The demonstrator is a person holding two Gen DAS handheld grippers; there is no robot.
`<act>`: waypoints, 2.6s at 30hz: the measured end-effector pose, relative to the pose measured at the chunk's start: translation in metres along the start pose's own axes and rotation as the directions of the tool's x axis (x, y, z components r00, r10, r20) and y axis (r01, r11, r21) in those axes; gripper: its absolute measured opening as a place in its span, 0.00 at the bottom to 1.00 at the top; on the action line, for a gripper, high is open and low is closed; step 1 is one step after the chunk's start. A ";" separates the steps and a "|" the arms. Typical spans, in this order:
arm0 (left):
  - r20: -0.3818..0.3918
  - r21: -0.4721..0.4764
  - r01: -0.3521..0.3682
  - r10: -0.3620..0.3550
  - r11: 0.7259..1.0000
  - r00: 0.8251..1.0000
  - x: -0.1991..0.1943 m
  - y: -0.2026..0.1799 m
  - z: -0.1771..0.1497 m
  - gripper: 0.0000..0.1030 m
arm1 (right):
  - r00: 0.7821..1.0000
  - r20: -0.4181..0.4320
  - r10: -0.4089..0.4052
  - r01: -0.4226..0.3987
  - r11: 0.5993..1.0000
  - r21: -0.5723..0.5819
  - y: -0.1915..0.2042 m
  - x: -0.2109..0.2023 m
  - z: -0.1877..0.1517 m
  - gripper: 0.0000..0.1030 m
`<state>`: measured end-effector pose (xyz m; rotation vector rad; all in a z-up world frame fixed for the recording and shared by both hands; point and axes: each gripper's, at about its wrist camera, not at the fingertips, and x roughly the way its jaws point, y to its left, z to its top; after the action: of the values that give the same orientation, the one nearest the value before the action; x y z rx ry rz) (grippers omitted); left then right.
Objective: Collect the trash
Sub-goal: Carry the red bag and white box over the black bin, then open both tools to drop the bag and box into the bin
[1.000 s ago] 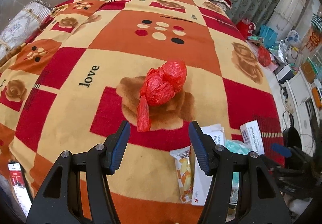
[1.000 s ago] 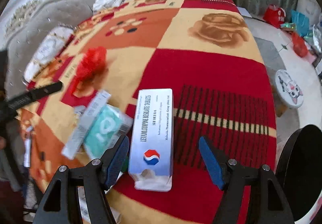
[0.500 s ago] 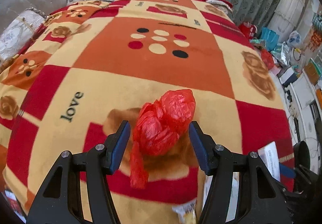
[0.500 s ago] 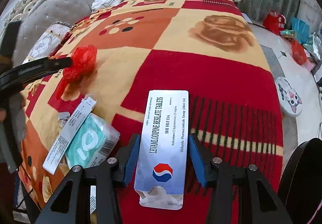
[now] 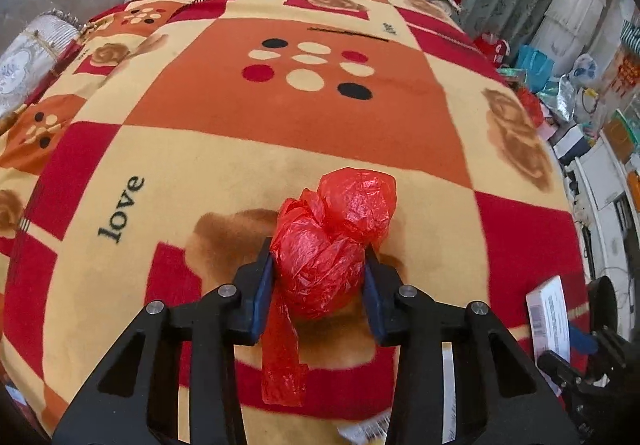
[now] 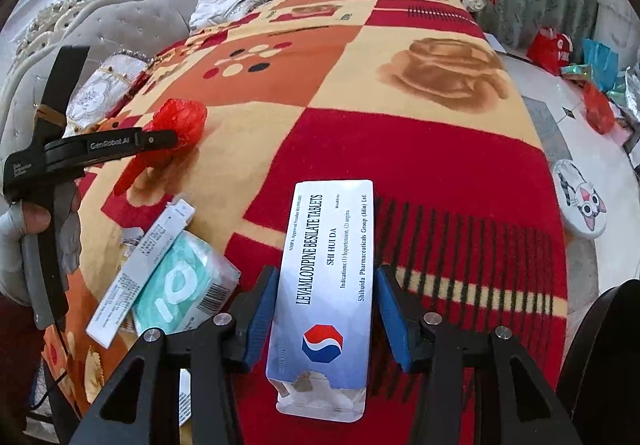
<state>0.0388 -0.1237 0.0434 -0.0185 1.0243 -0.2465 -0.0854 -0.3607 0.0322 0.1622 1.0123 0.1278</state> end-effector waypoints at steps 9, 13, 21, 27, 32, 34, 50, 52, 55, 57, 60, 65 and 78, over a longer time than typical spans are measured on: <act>0.030 0.029 0.051 -0.052 0.998 0.998 -0.051 -0.023 -0.018 0.36 | 0.999 0.046 0.018 -0.019 1.000 0.019 -0.003 -0.031 -0.002 0.46; 0.046 0.057 0.070 -0.073 0.996 0.996 -0.070 -0.041 -0.029 0.36 | 0.998 0.062 0.019 -0.020 1.000 0.016 -0.002 -0.043 -0.005 0.46; 0.056 0.120 0.096 -0.103 0.988 0.993 -0.093 -0.083 -0.052 0.36 | 0.996 0.088 -0.004 0.001 1.000 0.025 -0.012 -0.068 -0.016 0.46; 0.071 0.181 0.114 -0.129 0.977 0.989 -0.107 -0.122 -0.064 0.36 | 0.994 0.109 -0.033 0.027 0.998 0.054 -0.033 -0.087 -0.025 0.46; 0.065 0.230 0.140 -0.159 0.963 0.985 -0.113 -0.156 -0.070 0.36 | 0.990 0.124 -0.068 0.057 0.995 0.088 -0.056 -0.104 -0.034 0.46; 0.057 0.253 0.151 -0.171 0.956 0.984 -0.114 -0.171 -0.073 0.36 | 0.988 0.128 -0.084 0.070 0.992 0.109 -0.069 -0.111 -0.039 0.47; -0.047 0.370 0.266 -0.268 0.890 0.962 -0.108 -0.295 -0.096 0.36 | 0.970 0.127 -0.207 0.162 0.941 0.297 -0.171 -0.157 -0.082 0.47; -0.069 0.373 0.283 -0.277 0.884 0.958 -0.103 -0.308 -0.099 0.36 | 0.968 0.123 -0.219 0.171 0.933 0.317 -0.182 -0.159 -0.087 0.47; -0.098 0.383 0.297 -0.282 0.875 0.954 -0.096 -0.326 -0.105 0.36 | 0.966 0.117 -0.229 0.176 0.922 0.346 -0.197 -0.163 -0.095 0.47; -0.110 0.392 0.302 -0.281 0.869 0.953 -0.093 -0.337 -0.109 0.36 | 0.966 0.114 -0.233 0.177 0.914 0.365 -0.206 -0.165 -0.101 0.47; -0.131 0.397 0.312 -0.283 0.863 0.950 -0.086 -0.351 -0.113 0.36 | 0.966 0.106 -0.236 0.178 0.904 0.389 -0.218 -0.165 -0.106 0.47; -0.154 0.407 0.335 -0.298 0.849 0.942 -0.078 -0.371 -0.118 0.36 | 0.965 0.095 -0.243 0.184 0.891 0.416 -0.234 -0.165 -0.114 0.46; -0.207 0.389 0.432 -0.380 0.814 0.902 -0.075 -0.392 -0.126 0.54 | 0.957 0.107 -0.268 0.184 0.853 0.489 -0.258 -0.172 -0.125 0.65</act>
<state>-0.1810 -0.4768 0.0918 0.1797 1.0601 -0.8755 -0.2737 -0.6350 0.0606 0.4931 0.8664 -0.3542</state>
